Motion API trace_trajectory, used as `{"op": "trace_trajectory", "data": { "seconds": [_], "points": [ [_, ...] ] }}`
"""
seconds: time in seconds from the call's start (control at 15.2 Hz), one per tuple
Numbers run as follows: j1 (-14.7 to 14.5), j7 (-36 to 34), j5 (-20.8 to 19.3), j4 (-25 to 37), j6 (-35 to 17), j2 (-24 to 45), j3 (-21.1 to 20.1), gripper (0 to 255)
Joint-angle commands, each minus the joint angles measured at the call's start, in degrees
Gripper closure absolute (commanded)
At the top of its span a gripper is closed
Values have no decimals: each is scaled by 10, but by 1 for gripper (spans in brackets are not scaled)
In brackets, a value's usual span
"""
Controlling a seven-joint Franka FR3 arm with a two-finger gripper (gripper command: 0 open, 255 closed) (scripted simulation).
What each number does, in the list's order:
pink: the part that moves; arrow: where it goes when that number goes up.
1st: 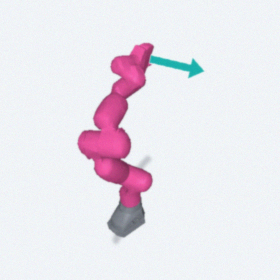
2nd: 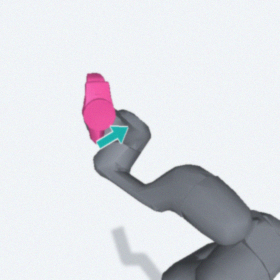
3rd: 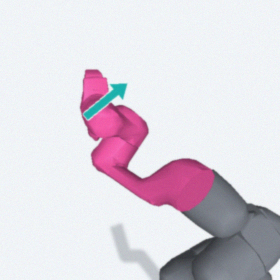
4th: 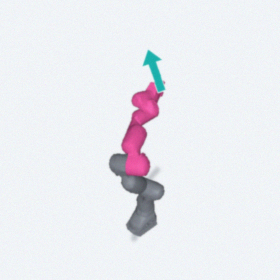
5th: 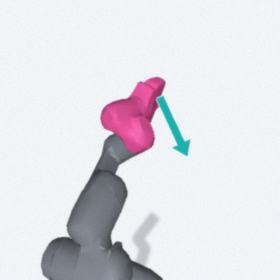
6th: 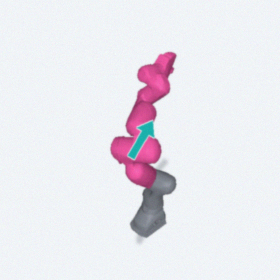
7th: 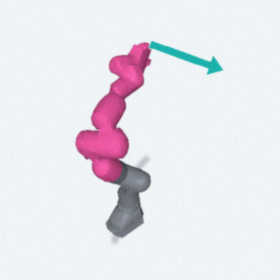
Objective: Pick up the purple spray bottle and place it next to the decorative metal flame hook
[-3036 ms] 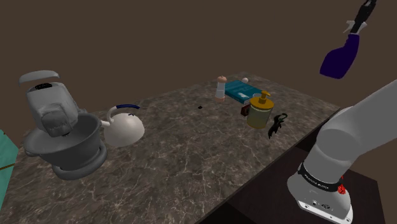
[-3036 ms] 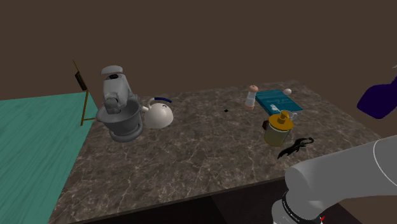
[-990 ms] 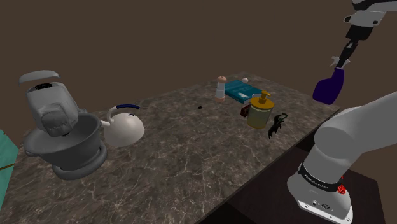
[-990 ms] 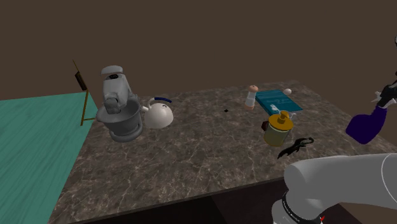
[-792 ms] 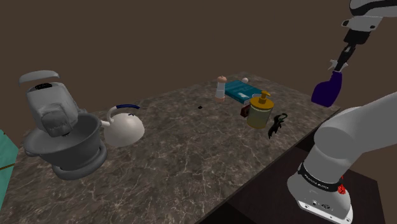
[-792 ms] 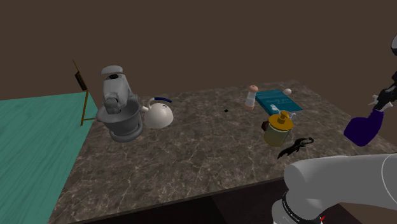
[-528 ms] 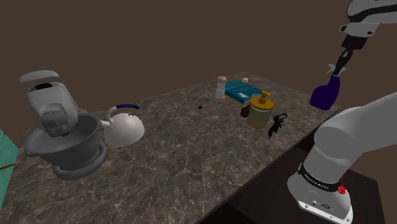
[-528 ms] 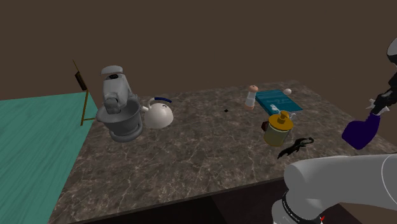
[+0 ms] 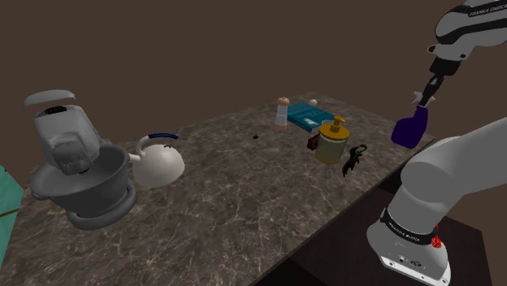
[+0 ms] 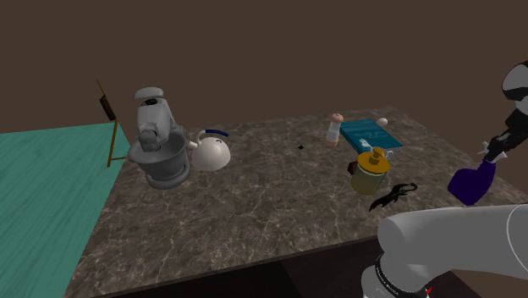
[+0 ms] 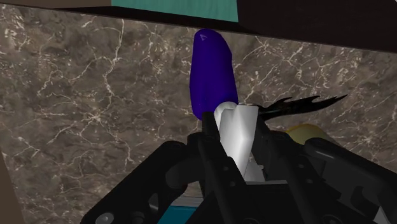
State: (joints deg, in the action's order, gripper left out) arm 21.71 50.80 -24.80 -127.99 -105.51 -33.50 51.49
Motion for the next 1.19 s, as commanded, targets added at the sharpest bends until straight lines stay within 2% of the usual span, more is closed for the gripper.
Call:
{"op": "trace_trajectory", "data": {
  "seconds": [0.0, 0.73, 1.12],
  "points": [
    [1, 0, -4, -14, -16, 0, 6, 255],
    [-7, 0, -18, -75, -102, 22, 51, 255],
    [-7, 0, -18, -75, -102, 22, 51, 255]
  ]
}}
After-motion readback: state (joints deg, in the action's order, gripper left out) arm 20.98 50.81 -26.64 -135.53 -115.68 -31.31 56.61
